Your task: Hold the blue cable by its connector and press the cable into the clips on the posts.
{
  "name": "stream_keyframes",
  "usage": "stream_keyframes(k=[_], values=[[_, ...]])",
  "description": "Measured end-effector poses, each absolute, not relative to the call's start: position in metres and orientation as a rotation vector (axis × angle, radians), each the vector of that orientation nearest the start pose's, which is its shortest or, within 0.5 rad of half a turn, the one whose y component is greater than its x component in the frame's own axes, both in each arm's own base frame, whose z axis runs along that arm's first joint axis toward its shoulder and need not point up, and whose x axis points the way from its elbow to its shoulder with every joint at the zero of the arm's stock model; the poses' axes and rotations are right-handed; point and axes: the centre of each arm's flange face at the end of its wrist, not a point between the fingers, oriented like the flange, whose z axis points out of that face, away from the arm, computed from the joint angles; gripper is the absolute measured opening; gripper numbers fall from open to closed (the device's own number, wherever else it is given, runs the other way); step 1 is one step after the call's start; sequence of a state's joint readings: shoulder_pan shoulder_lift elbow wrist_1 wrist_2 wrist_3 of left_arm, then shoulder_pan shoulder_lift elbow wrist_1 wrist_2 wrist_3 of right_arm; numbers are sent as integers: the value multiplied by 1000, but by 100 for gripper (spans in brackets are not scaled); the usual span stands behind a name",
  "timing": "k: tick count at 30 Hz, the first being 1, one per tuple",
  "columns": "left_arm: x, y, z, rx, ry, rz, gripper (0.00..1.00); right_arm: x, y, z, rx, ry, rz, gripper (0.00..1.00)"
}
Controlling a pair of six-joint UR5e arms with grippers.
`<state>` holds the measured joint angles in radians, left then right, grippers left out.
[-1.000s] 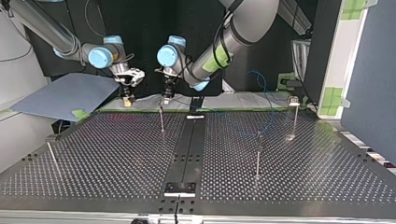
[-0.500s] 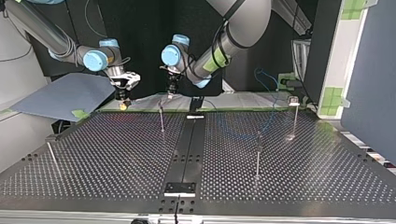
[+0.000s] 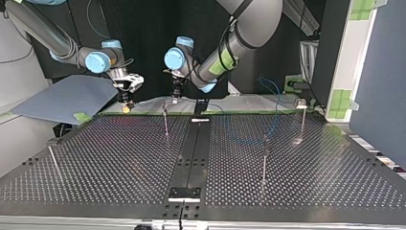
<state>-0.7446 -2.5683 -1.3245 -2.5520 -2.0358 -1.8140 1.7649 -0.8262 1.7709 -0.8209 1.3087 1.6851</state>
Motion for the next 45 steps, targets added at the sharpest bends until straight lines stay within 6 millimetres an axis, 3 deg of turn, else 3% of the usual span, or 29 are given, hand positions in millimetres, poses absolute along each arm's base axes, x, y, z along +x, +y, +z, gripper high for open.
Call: stream_keyframes(k=[15,23,34,45], values=[[471,-550,35,88,1713,-343,0,277,-564,51,1600,-1148,1565,0],[478,-547,38,86,1706,-360,0,279,-566,54,1601,-1140,1567,0],[495,-539,40,74,1697,-382,0,280,-570,57,1594,-1132,1570,0],[518,-542,57,64,1670,-428,0,281,-572,58,1586,-1125,1570,0]])
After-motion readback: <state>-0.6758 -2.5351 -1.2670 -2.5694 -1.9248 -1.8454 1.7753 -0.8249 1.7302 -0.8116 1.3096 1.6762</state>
